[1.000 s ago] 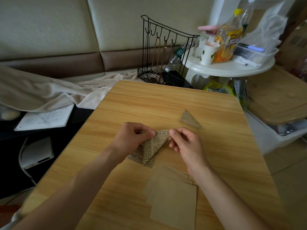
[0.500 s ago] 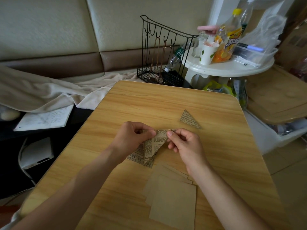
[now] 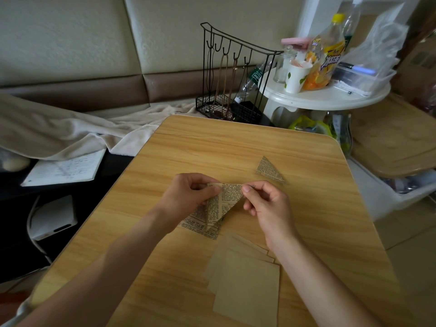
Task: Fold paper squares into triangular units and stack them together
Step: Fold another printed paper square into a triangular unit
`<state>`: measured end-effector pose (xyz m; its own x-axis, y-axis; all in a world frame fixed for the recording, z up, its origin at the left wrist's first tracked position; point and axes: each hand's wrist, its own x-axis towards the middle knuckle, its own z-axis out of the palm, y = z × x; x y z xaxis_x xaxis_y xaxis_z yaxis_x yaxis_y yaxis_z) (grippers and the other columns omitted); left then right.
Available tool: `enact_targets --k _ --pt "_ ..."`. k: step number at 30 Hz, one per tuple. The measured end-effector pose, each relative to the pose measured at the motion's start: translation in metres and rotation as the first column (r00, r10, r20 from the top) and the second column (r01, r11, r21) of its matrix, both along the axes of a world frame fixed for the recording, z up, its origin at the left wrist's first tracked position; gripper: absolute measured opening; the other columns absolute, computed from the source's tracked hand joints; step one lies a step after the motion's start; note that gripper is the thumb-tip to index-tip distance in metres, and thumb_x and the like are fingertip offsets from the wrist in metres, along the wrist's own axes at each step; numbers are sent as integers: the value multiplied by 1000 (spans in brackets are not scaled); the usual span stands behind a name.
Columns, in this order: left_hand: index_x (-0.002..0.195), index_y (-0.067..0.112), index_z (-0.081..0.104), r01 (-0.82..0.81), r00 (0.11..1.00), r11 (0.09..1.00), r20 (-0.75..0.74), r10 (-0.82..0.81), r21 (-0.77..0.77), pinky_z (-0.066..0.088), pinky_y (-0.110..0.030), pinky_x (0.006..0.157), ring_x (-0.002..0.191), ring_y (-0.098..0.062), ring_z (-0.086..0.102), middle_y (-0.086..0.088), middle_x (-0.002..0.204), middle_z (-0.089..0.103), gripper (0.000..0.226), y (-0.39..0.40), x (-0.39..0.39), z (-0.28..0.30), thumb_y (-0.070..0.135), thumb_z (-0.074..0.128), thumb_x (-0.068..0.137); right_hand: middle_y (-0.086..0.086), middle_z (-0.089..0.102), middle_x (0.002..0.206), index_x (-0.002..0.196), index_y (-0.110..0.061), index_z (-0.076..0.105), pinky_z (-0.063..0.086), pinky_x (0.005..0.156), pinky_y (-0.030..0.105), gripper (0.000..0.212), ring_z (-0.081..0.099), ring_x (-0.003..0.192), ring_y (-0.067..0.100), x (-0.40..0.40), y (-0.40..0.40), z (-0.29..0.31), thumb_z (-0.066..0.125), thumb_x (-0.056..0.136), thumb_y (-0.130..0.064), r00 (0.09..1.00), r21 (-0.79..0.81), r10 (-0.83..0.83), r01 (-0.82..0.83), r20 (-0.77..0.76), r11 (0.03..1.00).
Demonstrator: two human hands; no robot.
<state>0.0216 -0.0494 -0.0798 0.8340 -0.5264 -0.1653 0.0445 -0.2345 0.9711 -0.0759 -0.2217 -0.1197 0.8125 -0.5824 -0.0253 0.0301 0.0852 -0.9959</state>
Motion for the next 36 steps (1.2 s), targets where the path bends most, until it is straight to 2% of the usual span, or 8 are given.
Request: enact_targets --k 4,6,8,12,16,25,36 --pt "101 14 80 6 1000 1000 -5 -6 2 58 -34 86 86 -20 69 -18 99 76 11 0 0 1 13 77 90 -5 68 69 93 -7 75 44 49 17 3 58 57 6 0 0 -1 73 95 -9 1000 14 -9 9 -1 1000" --pt "101 14 79 6 1000 1000 -8 -6 0 58 -37 88 87 -22 69 -20 99 76 11 1 0 1 12 76 91 -6 68 69 92 -8 75 45 50 17 3 58 58 6 0 0 -1 74 95 -9 1000 23 -9 10 -6 1000" --pt "100 15 80 0 1000 1000 -4 0 0 57 -35 85 83 -20 68 -19 95 75 11 0 0 0 12 77 89 -6 67 68 92 -9 75 45 50 17 3 59 58 6 0 -1 -1 74 94 -10 1000 25 -5 5 -9 1000" --pt "100 19 78 9 1000 1000 13 -9 -23 51 -21 67 68 -11 59 -1 70 64 15 1 0 0 10 79 88 -6 68 69 93 -9 75 45 50 17 3 59 58 7 0 -1 0 74 94 -11 1000 32 -3 4 -13 999" --pt "102 24 78 32 999 999 39 -31 -35 45 -26 70 70 -16 52 -5 73 57 18 2 1 0 12 79 88 -6 67 68 94 -4 74 44 48 17 6 58 56 7 1 0 1 74 94 -9 1000 63 -15 15 -4 998" --pt "103 24 78 54 998 997 44 -51 -52 46 -22 71 71 -13 52 -2 75 56 20 2 1 -1 12 81 86 -2 65 67 93 -2 73 43 48 18 7 57 56 9 1 0 3 74 93 -8 1000 99 -2 1 5 995" --pt "101 18 78 61 997 995 50 -58 -75 45 -16 66 66 -7 52 8 68 54 19 0 -1 -1 11 82 85 -2 65 65 95 -12 76 43 48 19 8 59 58 10 1 0 5 77 92 -20 996 70 81 -79 -33 994"
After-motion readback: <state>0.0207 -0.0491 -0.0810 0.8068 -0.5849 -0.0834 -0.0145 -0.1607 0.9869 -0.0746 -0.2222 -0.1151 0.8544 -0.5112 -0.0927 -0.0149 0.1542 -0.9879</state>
